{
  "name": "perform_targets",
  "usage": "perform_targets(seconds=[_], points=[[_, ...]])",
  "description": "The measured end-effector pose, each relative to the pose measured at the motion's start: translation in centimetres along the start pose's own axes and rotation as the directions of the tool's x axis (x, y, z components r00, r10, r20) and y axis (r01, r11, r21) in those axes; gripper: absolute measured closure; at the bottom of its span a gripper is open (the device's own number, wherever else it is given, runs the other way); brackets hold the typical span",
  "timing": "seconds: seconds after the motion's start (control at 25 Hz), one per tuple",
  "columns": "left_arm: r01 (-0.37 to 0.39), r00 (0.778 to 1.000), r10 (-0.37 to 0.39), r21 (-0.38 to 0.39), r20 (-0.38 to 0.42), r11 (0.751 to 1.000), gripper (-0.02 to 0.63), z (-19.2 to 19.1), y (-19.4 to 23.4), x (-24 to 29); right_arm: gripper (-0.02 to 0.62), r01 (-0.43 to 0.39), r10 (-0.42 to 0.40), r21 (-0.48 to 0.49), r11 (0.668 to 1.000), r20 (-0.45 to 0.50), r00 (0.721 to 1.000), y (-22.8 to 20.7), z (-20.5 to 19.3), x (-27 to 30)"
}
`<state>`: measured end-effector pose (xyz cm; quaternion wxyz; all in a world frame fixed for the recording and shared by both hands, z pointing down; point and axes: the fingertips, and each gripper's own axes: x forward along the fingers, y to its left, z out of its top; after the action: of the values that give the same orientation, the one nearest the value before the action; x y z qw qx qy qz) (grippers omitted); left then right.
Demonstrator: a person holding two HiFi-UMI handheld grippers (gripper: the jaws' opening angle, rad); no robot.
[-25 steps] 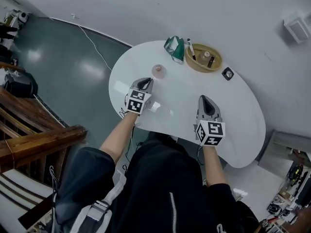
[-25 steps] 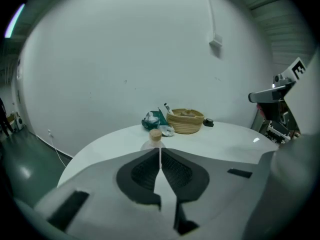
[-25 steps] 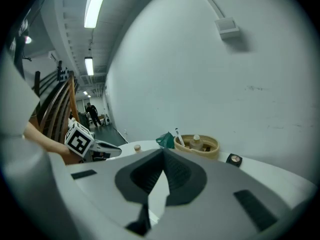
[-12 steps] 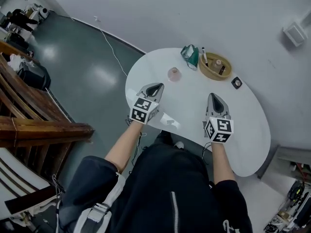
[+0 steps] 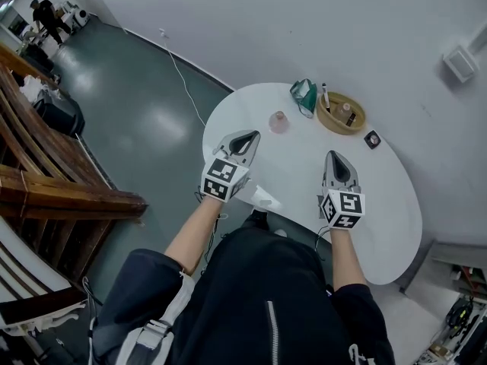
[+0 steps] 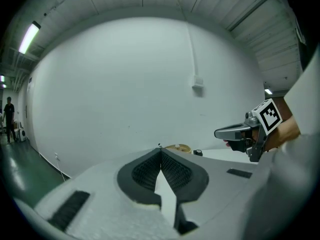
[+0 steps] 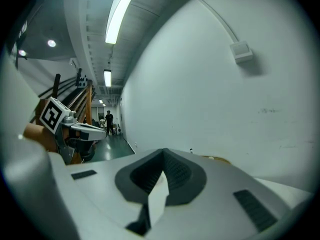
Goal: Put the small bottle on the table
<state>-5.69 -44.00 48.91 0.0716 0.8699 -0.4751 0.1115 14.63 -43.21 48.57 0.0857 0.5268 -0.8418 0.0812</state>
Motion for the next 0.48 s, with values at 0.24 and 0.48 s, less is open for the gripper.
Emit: perform_targets(seconds=[0.24, 0.48], points=[[-0.008, 1.000, 0.008, 0.003, -0.005, 1.000, 0.604, -0.17, 0.18, 0.17, 0.595, 0.009, -0.009, 0.008, 1.000, 0.004, 1.000, -0.64, -0.27, -0.20], [-0.005, 1.000, 0.005, -0.006, -0.011, 1.000, 0.604, -0.07, 0.82, 0.14, 0.595, 0.012, -0.012, 0.016, 1.000, 0.003, 1.000, -0.41, -0.20, -0.20]])
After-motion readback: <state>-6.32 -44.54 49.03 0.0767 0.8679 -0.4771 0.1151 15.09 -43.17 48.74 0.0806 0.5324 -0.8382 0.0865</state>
